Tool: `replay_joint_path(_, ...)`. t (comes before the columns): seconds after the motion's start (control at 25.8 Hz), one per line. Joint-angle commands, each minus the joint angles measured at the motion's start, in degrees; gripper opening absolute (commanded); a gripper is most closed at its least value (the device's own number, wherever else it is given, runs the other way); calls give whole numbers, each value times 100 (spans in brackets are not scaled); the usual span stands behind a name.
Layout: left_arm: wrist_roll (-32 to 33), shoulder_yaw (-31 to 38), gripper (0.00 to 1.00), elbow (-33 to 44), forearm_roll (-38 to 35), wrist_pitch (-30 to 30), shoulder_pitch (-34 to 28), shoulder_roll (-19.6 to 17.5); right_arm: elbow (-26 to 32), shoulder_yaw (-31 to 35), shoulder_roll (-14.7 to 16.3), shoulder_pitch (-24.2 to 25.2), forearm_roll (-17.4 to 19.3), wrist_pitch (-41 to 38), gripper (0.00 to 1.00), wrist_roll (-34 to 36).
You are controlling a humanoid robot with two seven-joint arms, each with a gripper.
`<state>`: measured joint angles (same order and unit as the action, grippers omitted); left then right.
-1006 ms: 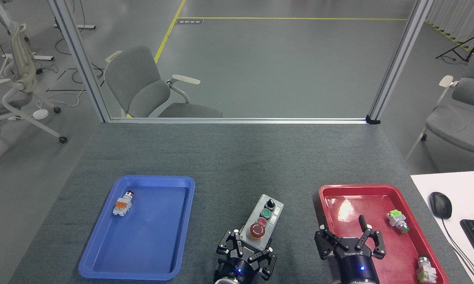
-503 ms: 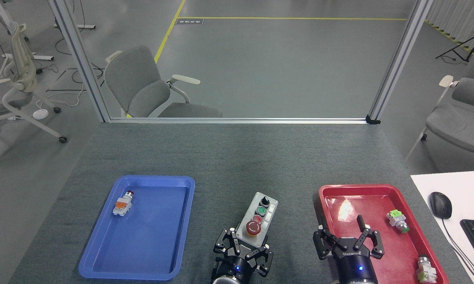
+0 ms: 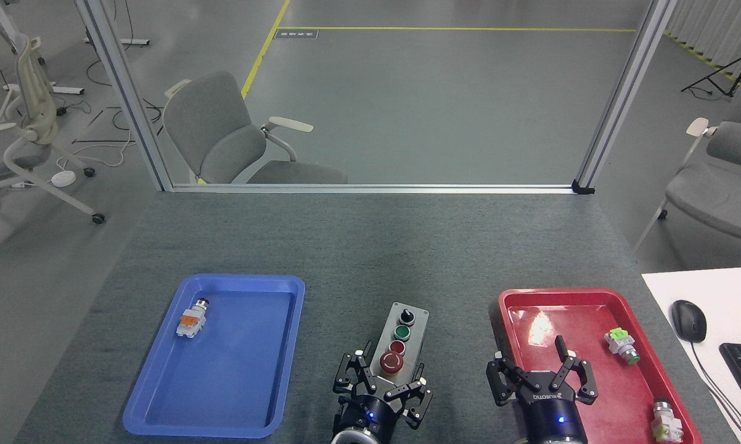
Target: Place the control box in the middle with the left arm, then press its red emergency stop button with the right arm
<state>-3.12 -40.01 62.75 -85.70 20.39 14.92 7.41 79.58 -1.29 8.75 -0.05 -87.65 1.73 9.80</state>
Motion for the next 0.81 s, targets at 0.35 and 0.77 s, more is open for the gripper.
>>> replay_joint_path(0.35,4,784,99,2145,124,-510,-1201,-1303,31,-302,-5,-118,-24,-402,71,4)
replay_joint_path(0.77,-101,3236,99,2259,282,-1380,-1368,-1699,119,-996,-119,-118,-226,-973,0,4)
